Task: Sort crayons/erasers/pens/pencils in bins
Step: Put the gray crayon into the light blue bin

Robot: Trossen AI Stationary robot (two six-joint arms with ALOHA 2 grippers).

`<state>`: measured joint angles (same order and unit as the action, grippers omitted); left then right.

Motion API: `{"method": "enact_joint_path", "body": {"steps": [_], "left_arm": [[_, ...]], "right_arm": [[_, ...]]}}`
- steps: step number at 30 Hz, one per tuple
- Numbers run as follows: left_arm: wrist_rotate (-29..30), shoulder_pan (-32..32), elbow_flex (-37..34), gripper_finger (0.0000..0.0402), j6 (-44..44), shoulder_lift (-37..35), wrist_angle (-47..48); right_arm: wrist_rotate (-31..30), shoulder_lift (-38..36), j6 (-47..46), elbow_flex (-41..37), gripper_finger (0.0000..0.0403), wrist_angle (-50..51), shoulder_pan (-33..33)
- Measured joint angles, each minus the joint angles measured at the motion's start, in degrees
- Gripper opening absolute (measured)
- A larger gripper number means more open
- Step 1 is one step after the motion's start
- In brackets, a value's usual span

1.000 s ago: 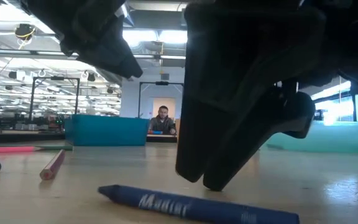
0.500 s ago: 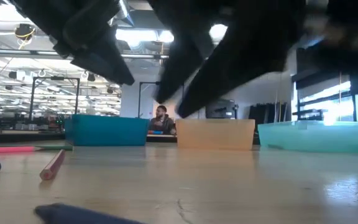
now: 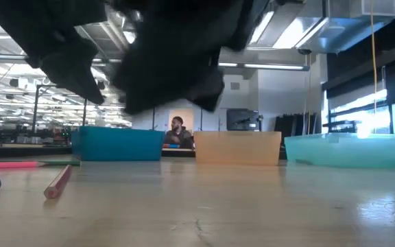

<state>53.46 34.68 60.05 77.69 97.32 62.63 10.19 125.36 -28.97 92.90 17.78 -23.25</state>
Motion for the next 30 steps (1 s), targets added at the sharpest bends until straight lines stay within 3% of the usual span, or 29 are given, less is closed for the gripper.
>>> {"method": "enact_joint_path", "body": {"steps": [4,10,15,22,30], "left_arm": [[1.8,0.0,0.0,0.0169,4.9,-1.0,5.7],[2.9,0.0,0.0,0.0169,8.2,-3.1,13.9],[4.8,1.0,0.0,0.0169,13.6,-5.0,19.9],[7.3,1.5,0.0,0.0169,13.7,-5.6,20.1],[6.8,2.6,0.0,0.0169,13.6,-5.6,20.7]], "right_arm": [[-3.0,3.8,6.1,6.2,0.0108,3.4,1.3],[-8.7,12.0,28.6,19.4,0.0108,5.1,1.9],[-8.1,20.8,43.2,31.4,0.0108,4.4,2.3],[-2.1,28.6,50.4,41.2,0.0108,6.1,2.4],[-1.9,29.7,51.6,41.6,0.0108,11.1,3.8]]}}
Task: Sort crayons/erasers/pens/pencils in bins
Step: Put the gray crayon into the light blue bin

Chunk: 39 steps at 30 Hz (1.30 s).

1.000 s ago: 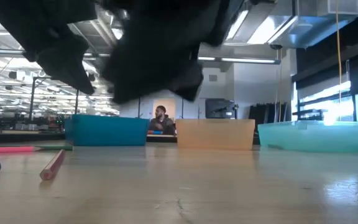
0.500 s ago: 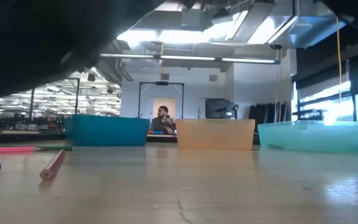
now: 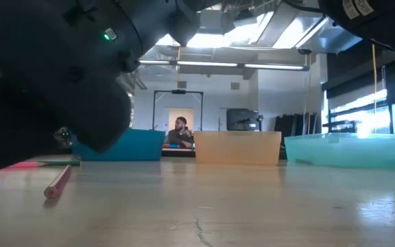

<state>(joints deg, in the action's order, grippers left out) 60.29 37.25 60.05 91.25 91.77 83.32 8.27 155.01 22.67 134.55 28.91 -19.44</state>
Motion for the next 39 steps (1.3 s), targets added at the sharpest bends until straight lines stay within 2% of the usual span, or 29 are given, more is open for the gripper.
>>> {"method": "enact_joint_path", "body": {"steps": [5,13,20,26,39], "left_arm": [[0.4,0.6,0.0,0.0169,0.1,0.0,0.3],[0.3,1.8,0.0,0.0169,4.3,0.0,4.0],[-1.3,4.2,0.0,0.0169,9.0,0.0,6.7],[-1.0,5.1,0.0,0.0169,9.4,0.0,6.7],[-1.2,5.2,0.0,0.0169,10.2,0.0,6.7]], "right_arm": [[4.7,-0.2,-3.5,0.0,0.0096,3.5,2.0],[7.4,-0.2,-7.5,-0.1,0.002,4.1,3.8],[6.8,-0.8,-10.7,-0.3,0.0027,4.0,3.8],[3.0,-3.6,-11.3,-0.6,0.0027,7.2,3.1],[-1.4,-5.9,-12.7,-0.3,0.0027,23.2,3.1]]}}
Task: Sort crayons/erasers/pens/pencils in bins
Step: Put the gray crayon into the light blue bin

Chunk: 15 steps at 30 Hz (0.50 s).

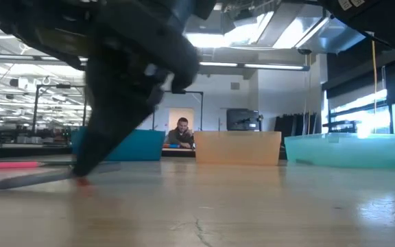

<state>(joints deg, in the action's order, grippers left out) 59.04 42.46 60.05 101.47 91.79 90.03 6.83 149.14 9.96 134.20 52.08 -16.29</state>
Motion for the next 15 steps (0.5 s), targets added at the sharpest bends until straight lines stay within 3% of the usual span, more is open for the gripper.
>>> {"method": "enact_joint_path", "body": {"steps": [11,15], "left_arm": [[-0.8,0.2,-0.8,0.0169,1.0,0.0,0.0],[-2.9,0.9,-1.8,0.0169,2.3,0.0,0.0]], "right_arm": [[-5.1,-3.8,-3.8,0.0,0.0029,9.2,-0.6],[-9.7,-5.4,-7.3,0.0,0.0027,14.2,-0.7]]}}
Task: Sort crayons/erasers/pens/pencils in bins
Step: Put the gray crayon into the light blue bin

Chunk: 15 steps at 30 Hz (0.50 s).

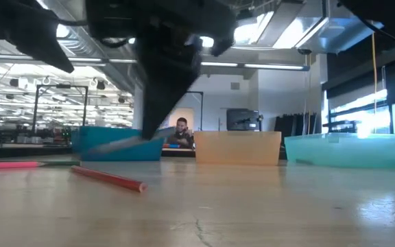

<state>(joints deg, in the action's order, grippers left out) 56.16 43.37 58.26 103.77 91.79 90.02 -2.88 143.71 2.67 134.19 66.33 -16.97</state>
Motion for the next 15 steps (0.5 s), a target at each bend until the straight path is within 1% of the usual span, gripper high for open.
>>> {"method": "enact_joint_path", "body": {"steps": [5,8,10,12,15], "left_arm": [[-0.7,1.4,-1.5,0.0169,4.2,0.0,0.0],[2.5,1.4,-1.6,0.0169,7.3,0.0,-0.2],[4.8,1.4,-1.6,0.0169,7.2,0.0,-2.0],[5.9,1.4,-1.6,0.0169,5.7,0.0,-4.1],[6.1,1.3,-1.5,0.0169,3.0,0.0,-7.0]], "right_arm": [[-6.3,-1.9,-3.4,0.0,0.0027,8.1,-0.5],[-8.7,-2.8,-5.5,-1.1,0.0025,11.3,-1.0],[-9.8,-4.1,-7.2,-2.8,0.0025,10.5,-1.3],[-12.5,-6.0,-8.8,-6.1,0.0028,8.2,-1.4],[-16.7,-9.7,-11.1,-13.7,0.003,0.4,-1.8]]}}
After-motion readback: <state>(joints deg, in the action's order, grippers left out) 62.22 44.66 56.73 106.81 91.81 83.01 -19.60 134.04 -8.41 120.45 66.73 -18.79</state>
